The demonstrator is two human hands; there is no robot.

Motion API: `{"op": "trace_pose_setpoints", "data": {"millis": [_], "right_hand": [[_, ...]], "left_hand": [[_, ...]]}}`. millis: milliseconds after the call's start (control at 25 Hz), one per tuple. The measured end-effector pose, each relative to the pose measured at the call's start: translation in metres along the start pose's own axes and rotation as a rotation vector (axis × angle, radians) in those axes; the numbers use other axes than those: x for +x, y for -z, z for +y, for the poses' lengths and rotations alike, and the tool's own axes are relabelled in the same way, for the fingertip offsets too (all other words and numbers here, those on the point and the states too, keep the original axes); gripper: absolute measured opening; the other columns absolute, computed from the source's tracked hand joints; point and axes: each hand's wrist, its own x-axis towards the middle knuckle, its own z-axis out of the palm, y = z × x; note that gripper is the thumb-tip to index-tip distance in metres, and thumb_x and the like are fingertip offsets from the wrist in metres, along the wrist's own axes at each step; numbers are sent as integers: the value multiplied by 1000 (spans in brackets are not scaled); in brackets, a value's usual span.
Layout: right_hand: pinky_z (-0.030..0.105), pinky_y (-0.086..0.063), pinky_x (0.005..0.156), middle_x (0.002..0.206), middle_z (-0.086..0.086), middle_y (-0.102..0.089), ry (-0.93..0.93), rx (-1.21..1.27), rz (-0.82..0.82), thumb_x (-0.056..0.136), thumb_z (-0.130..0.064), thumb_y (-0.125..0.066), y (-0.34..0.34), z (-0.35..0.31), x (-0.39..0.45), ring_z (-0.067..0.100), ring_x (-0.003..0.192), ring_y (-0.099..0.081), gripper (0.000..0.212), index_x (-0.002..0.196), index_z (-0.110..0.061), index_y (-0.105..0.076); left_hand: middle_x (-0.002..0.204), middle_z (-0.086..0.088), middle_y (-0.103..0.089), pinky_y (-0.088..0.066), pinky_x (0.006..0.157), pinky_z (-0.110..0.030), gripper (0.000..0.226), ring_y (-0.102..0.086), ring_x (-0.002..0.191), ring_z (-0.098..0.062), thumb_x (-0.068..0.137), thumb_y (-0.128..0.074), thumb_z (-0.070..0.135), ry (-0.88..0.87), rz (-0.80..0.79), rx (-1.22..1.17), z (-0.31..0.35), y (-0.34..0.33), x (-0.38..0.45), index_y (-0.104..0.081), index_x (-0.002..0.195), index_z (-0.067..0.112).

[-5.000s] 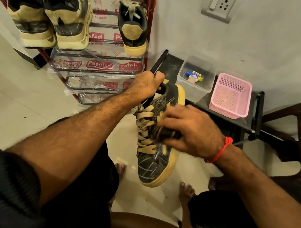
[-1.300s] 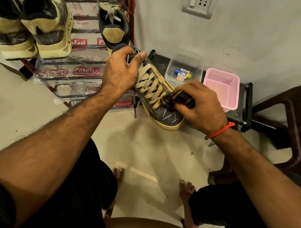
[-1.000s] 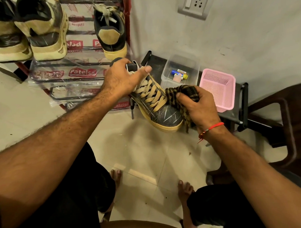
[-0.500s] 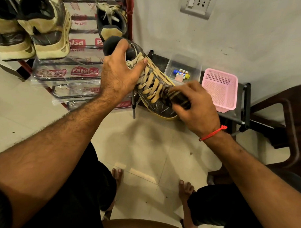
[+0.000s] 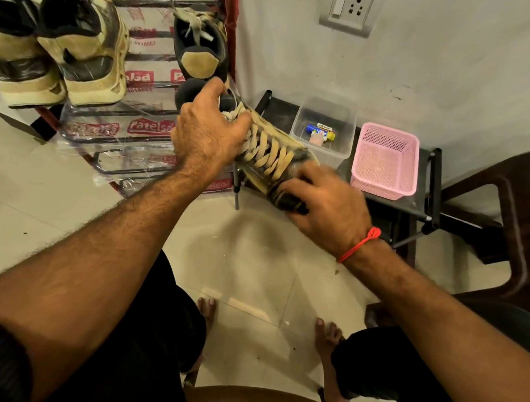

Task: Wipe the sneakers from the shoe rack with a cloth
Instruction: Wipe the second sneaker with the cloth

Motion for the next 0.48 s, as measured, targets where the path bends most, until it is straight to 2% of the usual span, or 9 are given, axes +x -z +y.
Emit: {"op": "trace_pose_setpoints", "data": {"millis": [120,200,280,400,480], "right_hand": [[26,-43,58,103,5,-61,-208,-33,125,81,-33,-69,13,28,9,27,94,-59,27,104,-18,-69],[27,-37,59,103,6,-61,-328,-26,179,80,-30,-70,19,39,10,30,94,-58,26,102,-17,-70],[29,-43,60,103,7,-62,-259,21,139,81,-33,-65,18,29,9,31,95,-58,29,103,-14,-70],[33,-52,64,105,8,-64,5,40,1,82,-34,-68,8,4,1,29,95,-60,31,105,-14,-69],[30,-50,64,105,7,-64,-77,36,11,82,-34,-70,12,15,6,28,96,-61,30,106,-15,-69]], "left_hand": [[96,7,-63,-58,77,-42,28,-63,90,-17,84,-68,43,53,10,-24,1,5,5,-53,102,28],[98,5,-65,-57,81,-45,34,-64,93,-20,82,-69,44,37,-19,-6,3,3,3,-58,108,25],[99,4,-66,-57,81,-44,37,-64,93,-20,83,-69,45,25,-35,23,2,2,0,-59,112,24],[101,3,-67,-58,81,-44,36,-65,94,-21,83,-69,45,49,-36,30,1,4,2,-58,112,25],[98,4,-65,-57,82,-45,32,-63,93,-21,82,-69,45,70,-46,24,2,5,4,-57,106,28]]}}
